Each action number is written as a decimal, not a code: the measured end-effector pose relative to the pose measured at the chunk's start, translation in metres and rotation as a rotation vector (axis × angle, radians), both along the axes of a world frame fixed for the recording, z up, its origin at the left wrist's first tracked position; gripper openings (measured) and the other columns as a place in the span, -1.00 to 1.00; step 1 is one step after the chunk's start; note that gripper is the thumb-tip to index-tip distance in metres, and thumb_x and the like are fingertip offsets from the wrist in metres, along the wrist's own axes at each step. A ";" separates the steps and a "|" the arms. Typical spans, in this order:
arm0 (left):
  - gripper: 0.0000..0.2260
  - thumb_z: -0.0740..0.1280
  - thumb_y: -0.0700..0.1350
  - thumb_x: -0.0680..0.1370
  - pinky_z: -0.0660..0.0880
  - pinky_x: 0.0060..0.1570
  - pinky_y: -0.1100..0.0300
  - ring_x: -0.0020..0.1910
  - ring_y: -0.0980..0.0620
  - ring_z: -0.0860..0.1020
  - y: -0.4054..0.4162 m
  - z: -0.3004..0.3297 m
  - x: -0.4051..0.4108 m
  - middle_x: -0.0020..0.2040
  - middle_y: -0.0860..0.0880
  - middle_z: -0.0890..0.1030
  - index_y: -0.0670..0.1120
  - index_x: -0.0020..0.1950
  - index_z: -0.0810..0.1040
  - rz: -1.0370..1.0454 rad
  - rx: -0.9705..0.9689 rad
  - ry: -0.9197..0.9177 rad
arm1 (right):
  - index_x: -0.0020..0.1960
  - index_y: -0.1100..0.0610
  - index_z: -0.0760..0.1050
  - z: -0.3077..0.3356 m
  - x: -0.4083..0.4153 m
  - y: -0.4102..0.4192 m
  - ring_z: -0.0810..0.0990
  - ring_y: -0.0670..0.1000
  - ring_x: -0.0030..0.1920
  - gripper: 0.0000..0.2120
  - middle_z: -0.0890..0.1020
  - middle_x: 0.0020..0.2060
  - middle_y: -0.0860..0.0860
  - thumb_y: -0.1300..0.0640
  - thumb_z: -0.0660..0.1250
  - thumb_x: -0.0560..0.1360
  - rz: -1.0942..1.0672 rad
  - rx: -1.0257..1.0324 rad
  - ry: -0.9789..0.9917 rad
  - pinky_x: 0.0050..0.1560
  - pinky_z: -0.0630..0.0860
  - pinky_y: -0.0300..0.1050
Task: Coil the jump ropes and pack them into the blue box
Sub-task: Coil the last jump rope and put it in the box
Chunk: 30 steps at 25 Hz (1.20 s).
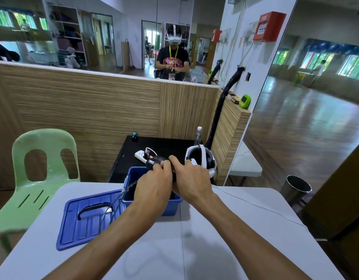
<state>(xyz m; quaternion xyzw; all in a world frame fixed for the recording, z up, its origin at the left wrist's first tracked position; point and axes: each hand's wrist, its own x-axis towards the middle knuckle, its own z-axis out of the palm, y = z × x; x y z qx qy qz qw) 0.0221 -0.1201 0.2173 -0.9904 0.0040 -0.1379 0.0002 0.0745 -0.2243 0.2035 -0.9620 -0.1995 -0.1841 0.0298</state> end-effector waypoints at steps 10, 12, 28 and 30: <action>-0.79 0.10 -0.10 0.66 0.48 -0.26 0.09 -0.08 -0.10 0.64 0.017 -0.029 -0.006 0.00 -0.02 0.64 -0.05 0.28 0.18 -0.081 -0.063 0.027 | 0.44 -0.09 0.22 -0.003 0.006 -0.007 0.61 0.13 -0.07 -0.41 0.60 0.01 0.08 -0.33 0.21 0.51 -0.038 -0.027 0.061 -0.24 0.33 -0.09; -0.74 0.13 -0.22 0.61 0.37 -0.26 0.10 -0.04 -0.12 0.62 0.016 -0.023 -0.012 0.03 -0.06 0.64 -0.07 0.29 0.21 -0.066 -0.038 0.066 | 0.38 -0.12 0.27 -0.006 0.008 -0.006 0.60 0.12 -0.08 -0.43 0.61 -0.03 0.04 -0.38 0.18 0.49 -0.045 -0.016 0.068 -0.24 0.31 -0.09; -0.75 0.16 -0.04 0.65 0.51 -0.23 0.14 -0.29 0.03 0.54 0.036 -0.056 0.000 -0.31 -0.04 0.60 -0.11 -0.12 0.53 -0.196 -1.249 -0.032 | 0.50 -0.21 0.17 -0.012 0.008 -0.004 0.61 0.09 -0.03 -0.37 0.59 0.03 0.02 -0.41 0.12 0.50 -0.018 0.059 0.091 -0.19 0.38 -0.10; -0.78 0.15 -0.08 0.66 0.49 -0.28 0.20 -0.36 0.10 0.53 0.036 -0.057 -0.002 -0.37 -0.01 0.59 -0.09 -0.11 0.51 -0.275 -1.202 -0.032 | 0.49 -0.21 0.18 -0.011 0.009 -0.005 0.61 0.11 -0.04 -0.37 0.59 0.02 0.03 -0.41 0.13 0.49 -0.016 0.061 0.095 -0.16 0.42 -0.09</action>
